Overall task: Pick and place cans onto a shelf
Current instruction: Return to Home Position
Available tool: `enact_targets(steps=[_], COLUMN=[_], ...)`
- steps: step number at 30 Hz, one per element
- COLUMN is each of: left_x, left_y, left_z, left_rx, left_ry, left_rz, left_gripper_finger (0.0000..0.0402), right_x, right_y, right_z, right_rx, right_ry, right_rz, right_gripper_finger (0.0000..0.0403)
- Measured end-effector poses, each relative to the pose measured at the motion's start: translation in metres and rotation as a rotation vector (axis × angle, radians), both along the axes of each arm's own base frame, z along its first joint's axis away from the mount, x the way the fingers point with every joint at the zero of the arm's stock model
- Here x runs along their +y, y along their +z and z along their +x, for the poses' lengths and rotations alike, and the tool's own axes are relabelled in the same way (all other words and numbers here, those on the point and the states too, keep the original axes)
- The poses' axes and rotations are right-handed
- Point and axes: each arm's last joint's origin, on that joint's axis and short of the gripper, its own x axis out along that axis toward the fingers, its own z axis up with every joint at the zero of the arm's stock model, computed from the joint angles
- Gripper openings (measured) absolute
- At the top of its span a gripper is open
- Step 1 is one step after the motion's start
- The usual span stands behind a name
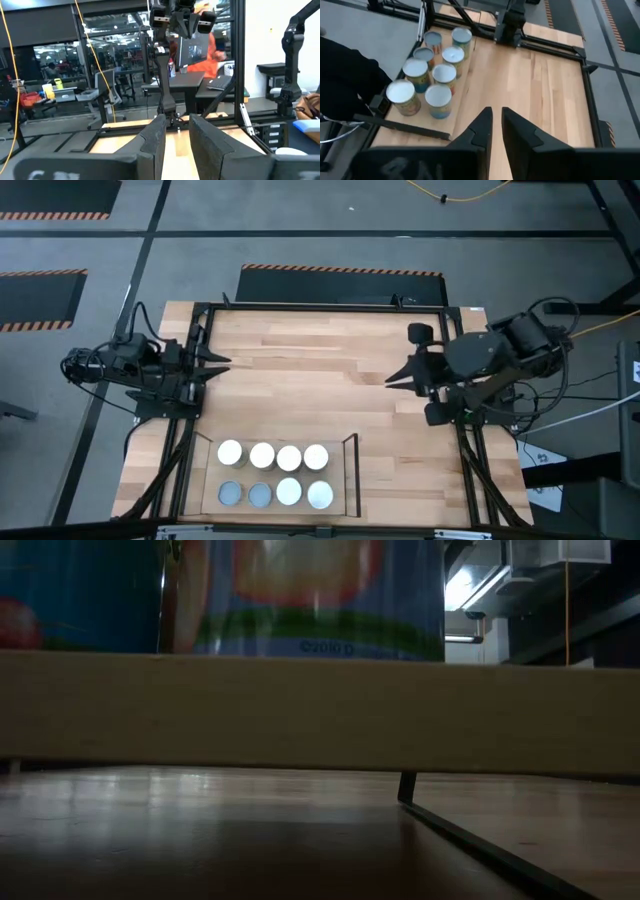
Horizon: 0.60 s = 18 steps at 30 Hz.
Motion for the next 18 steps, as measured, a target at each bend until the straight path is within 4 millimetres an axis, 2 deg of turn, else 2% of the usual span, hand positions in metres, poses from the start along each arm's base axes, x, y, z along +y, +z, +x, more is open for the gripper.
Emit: enact_targets(steps=[8,18], left_x=[0.0,0.0], left_y=[-0.004,-0.004], left_z=[0.001,0.001], left_rx=[0.038,0.037], left_ry=[-0.005,-0.005], left_rz=[-0.024,-0.024], left_gripper_finger=[0.0079,0.0079], right_x=[-0.006,-0.031], right_y=[-0.046,-0.116], right_z=[-0.011,-0.063], right_rx=[-0.052,-0.194], right_ry=[-0.05,-0.177], right_rz=[-0.02,0.146], right_gripper_finger=[0.0046,0.0046])
